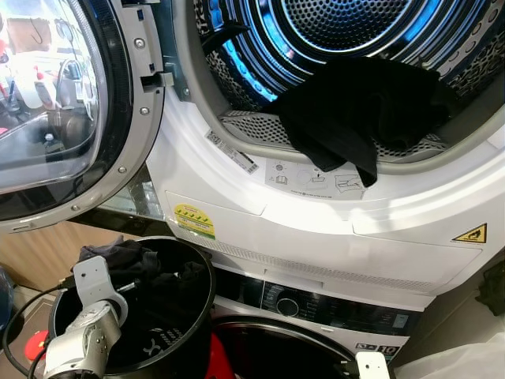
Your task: Clothes washing
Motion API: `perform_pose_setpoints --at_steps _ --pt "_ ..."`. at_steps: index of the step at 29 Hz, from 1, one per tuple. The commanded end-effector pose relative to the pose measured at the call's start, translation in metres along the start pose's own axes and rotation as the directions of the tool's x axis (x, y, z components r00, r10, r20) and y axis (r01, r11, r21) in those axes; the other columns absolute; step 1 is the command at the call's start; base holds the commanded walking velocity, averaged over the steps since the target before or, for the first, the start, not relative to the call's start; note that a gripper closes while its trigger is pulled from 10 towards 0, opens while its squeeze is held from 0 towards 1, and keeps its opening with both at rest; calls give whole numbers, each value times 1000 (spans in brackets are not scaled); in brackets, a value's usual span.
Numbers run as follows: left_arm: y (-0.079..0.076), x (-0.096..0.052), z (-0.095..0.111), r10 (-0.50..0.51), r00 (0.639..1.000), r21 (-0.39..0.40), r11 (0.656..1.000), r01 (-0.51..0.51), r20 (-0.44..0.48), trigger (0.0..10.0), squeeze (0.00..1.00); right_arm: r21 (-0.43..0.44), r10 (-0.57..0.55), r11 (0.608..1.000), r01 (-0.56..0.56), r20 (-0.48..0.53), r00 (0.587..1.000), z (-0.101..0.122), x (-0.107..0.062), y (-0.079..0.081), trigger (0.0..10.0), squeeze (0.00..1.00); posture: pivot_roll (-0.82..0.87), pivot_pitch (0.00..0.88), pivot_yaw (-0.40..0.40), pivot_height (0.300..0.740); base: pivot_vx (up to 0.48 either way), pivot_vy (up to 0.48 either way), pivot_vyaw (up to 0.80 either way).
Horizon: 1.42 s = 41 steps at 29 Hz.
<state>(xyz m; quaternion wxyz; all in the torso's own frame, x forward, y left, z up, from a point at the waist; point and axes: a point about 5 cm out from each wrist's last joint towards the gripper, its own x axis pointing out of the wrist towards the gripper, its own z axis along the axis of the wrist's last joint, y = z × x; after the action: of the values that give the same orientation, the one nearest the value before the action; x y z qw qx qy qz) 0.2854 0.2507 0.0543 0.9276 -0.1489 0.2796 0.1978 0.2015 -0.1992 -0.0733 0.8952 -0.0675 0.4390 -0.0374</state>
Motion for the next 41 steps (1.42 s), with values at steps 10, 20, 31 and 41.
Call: perform_pose_setpoints --at_steps 10,20,31,41 --pt "-11 4 -14 -33 997 -6 999 32 -75 3961 0 -12 13 1000 -13 -8 1000 -3 0 3 10000 0 116 0 32 740 0 0 0" --pt "-16 3 -11 -50 997 -6 999 50 -56 0 0 -19 20 1000 -20 -7 1000 -2 0 5 10000 0 122 0 26 740 0 0 0" --pt "-20 2 -8 -41 999 -24 999 41 -15 0 0 -24 19 1000 -19 -11 1000 -3 -1 3 10000 0 137 0 10 740 0 0 0" --pt "-13 -2 -5 -9 1000 -28 1000 10 29 0 0 -22 32 999 -33 -9 999 -1 0 7 10000 0 144 0 7 740 0 0 0"
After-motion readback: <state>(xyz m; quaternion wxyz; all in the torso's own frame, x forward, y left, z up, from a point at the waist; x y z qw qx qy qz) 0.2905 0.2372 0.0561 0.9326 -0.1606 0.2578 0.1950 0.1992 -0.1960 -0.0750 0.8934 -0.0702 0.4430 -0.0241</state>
